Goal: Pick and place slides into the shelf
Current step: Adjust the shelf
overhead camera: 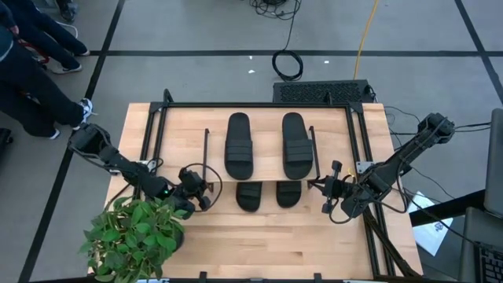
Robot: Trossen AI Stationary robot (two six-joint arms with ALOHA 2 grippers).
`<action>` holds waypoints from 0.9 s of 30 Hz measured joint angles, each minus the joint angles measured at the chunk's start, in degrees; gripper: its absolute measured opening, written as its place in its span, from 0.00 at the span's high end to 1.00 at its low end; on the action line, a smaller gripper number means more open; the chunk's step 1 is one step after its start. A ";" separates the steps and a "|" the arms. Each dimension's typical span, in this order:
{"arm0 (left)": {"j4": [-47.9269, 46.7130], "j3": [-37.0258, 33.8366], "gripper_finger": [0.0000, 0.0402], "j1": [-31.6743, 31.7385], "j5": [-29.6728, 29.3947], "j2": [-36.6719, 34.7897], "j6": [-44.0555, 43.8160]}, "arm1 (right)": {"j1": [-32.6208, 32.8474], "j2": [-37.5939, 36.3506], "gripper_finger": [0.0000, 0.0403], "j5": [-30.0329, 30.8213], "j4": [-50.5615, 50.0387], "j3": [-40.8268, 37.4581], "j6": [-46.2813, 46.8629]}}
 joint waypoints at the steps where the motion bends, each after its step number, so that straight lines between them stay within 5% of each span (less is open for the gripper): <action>1: -0.20 0.00 1.00 0.00 -0.02 0.00 -0.33 | 0.00 0.00 1.00 -0.05 0.03 0.00 0.00; 10: -9.31 0.04 1.00 -0.72 -0.61 -2.93 0.58 | 0.02 -1.67 1.00 -9.59 3.25 0.00 -2.85; 18: -23.61 0.07 1.00 -3.49 -6.88 -16.41 1.18 | 0.02 -8.90 1.00 -13.70 7.57 0.02 -10.95; 23: -26.40 0.07 1.00 -6.63 -10.28 -25.02 17.87 | 0.02 -18.10 1.00 -16.80 6.66 0.02 -15.59; 27: -16.32 -1.13 1.00 -8.55 -9.38 -30.17 37.01 | -0.06 -24.38 1.00 -18.39 6.67 -1.22 -18.64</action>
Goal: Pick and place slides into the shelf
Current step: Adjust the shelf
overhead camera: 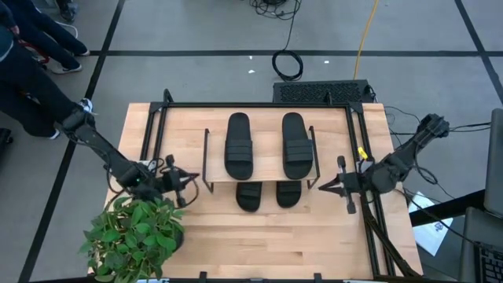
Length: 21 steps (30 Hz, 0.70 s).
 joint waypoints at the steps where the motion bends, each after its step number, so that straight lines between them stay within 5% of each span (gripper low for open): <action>1: 4.78 -1.27 1.00 -0.09 1.33 -1.34 5.17 | -0.25 -1.25 1.00 -1.25 1.17 -1.19 -1.41; 6: 37.06 -13.40 1.00 2.40 20.17 -9.12 34.21 | -3.23 -7.47 1.00 -9.10 12.82 -9.81 -6.26; 10: 51.07 -22.94 1.00 8.55 29.62 -19.02 43.39 | -7.32 -14.16 1.00 -11.46 14.58 -13.89 -5.44; 17: 38.36 -22.78 1.00 19.35 42.37 -33.48 36.97 | -12.13 -25.83 1.00 -14.37 8.53 -14.41 -4.50; 21: 33.68 -22.78 1.00 20.94 43.85 -36.82 35.13 | -12.80 -30.43 1.00 -13.66 3.85 -14.38 -5.27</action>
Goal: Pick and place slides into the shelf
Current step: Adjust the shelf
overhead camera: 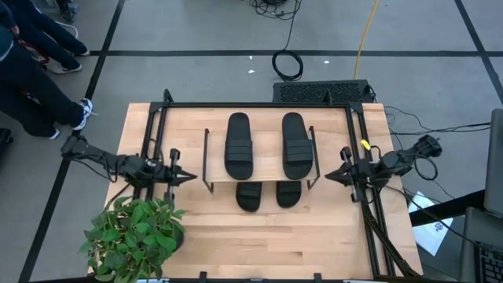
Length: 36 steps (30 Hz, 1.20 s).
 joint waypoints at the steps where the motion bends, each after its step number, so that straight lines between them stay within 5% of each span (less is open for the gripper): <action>1: -0.97 0.00 1.00 0.11 -0.04 -0.40 -0.59 | -0.21 0.10 1.00 0.78 -0.62 0.17 0.39; 10: -8.12 0.00 1.00 0.16 -1.18 -0.57 -5.42 | -0.34 0.07 1.00 4.04 -5.04 -2.49 4.10; 23: -9.87 -0.32 1.00 -1.32 1.24 -0.57 -7.25 | -0.32 0.05 1.00 -6.48 9.51 -10.09 1.55; 36: -10.09 -0.31 1.00 -2.12 1.00 -0.58 -8.00 | -0.52 0.06 1.00 -6.55 10.10 -10.24 -3.58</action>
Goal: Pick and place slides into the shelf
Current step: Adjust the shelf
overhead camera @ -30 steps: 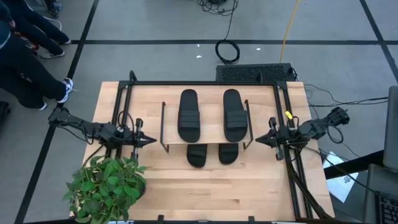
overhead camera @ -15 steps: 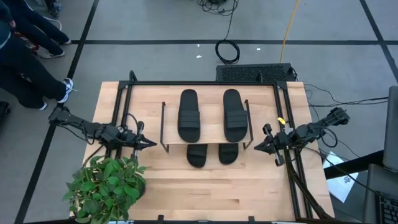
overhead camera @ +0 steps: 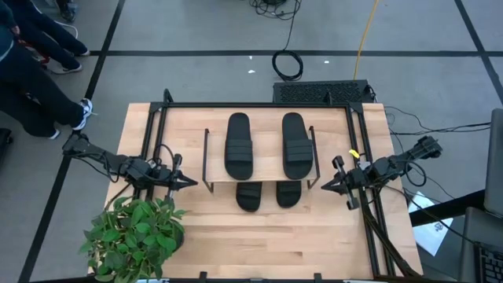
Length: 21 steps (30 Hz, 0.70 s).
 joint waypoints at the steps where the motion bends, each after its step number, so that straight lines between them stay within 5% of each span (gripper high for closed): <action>1: 0.13 0.00 1.00 0.00 -0.15 0.00 0.45 | -0.30 -0.01 1.00 -0.02 0.26 0.07 -0.48; 8: 0.77 -0.02 1.00 1.25 -0.07 0.00 -0.54 | -5.79 0.01 1.00 -0.46 -1.24 1.48 0.51; 21: 0.78 -0.02 1.00 1.31 0.40 0.00 -2.35 | -16.11 0.03 1.00 -12.79 -4.69 2.21 1.71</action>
